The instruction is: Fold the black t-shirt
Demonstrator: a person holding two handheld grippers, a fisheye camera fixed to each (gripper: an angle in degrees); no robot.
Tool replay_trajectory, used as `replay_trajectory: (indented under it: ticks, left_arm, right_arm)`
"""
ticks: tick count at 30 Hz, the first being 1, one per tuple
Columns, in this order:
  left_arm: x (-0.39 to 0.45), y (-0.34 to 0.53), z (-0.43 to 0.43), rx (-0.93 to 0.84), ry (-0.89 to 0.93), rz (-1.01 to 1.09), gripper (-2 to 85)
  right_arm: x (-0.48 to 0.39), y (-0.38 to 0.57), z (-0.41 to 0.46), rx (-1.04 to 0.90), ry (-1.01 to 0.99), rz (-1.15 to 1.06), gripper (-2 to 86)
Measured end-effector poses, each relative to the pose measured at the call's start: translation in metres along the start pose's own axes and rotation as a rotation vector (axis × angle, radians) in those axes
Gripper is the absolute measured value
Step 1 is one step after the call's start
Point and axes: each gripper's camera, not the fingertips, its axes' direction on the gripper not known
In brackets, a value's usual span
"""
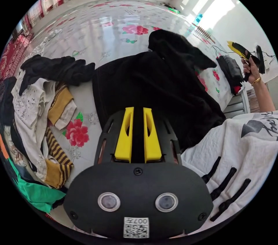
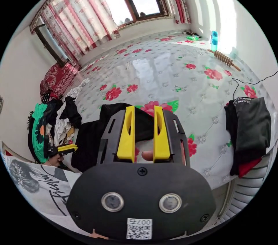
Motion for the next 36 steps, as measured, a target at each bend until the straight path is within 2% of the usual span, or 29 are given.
replay_trajectory:
  ticks: [7, 9, 11, 13, 15, 17, 20, 24, 26, 29, 32, 36]
  left_arm:
    - [0.022, -0.084, 0.026, -0.067, -0.021, 0.192, 8.5]
    - [0.026, -0.107, 0.038, -0.096, -0.054, 0.230, 9.3]
    - [0.027, -0.127, 0.051, -0.137, -0.087, 0.234, 9.2]
    - [0.022, -0.137, 0.067, -0.174, -0.144, 0.223, 5.6]
    - [0.019, -0.133, 0.067, -0.179, -0.137, 0.243, 0.6]
    - [0.016, -0.123, 0.063, -0.205, -0.147, 0.258, -0.4]
    - [0.016, -0.083, 0.049, -0.202, -0.225, 0.247, -0.8]
    - [0.013, -0.003, 0.005, -0.107, -0.049, 0.041, -0.9]
    - [0.011, 0.030, -0.012, -0.064, -0.001, -0.059, -0.7]
    - [0.003, 0.064, -0.034, -0.017, -0.033, -0.188, 0.2]
    - [0.001, 0.062, -0.042, 0.007, -0.092, -0.135, 5.1]
    - [-0.004, 0.024, -0.019, -0.065, -0.152, -0.017, 9.3]
  right_arm:
    - [-0.116, 0.088, 0.096, -0.398, -0.158, -0.337, 8.6]
    - [-0.142, 0.098, 0.113, -0.455, -0.118, -0.445, 8.8]
    - [-0.163, 0.111, 0.134, -0.519, 0.043, -0.604, 7.2]
    - [-0.160, 0.111, 0.138, -0.510, 0.160, -0.632, 3.8]
    - [-0.146, 0.098, 0.126, -0.455, 0.207, -0.579, 1.6]
    - [-0.120, 0.075, 0.086, -0.303, 0.228, -0.467, 0.6]
    - [-0.086, 0.057, 0.053, -0.208, 0.244, -0.386, 0.7]
    - [-0.048, 0.044, 0.049, -0.223, 0.186, -0.171, 2.9]
    - [-0.043, 0.050, 0.046, -0.193, 0.078, -0.095, 5.6]
    - [-0.059, 0.072, 0.055, -0.234, -0.056, -0.110, 8.1]
    - [-0.086, 0.100, 0.079, -0.360, -0.091, -0.212, 9.7]
    - [-0.117, 0.130, 0.098, -0.495, -0.146, -0.323, 9.9]
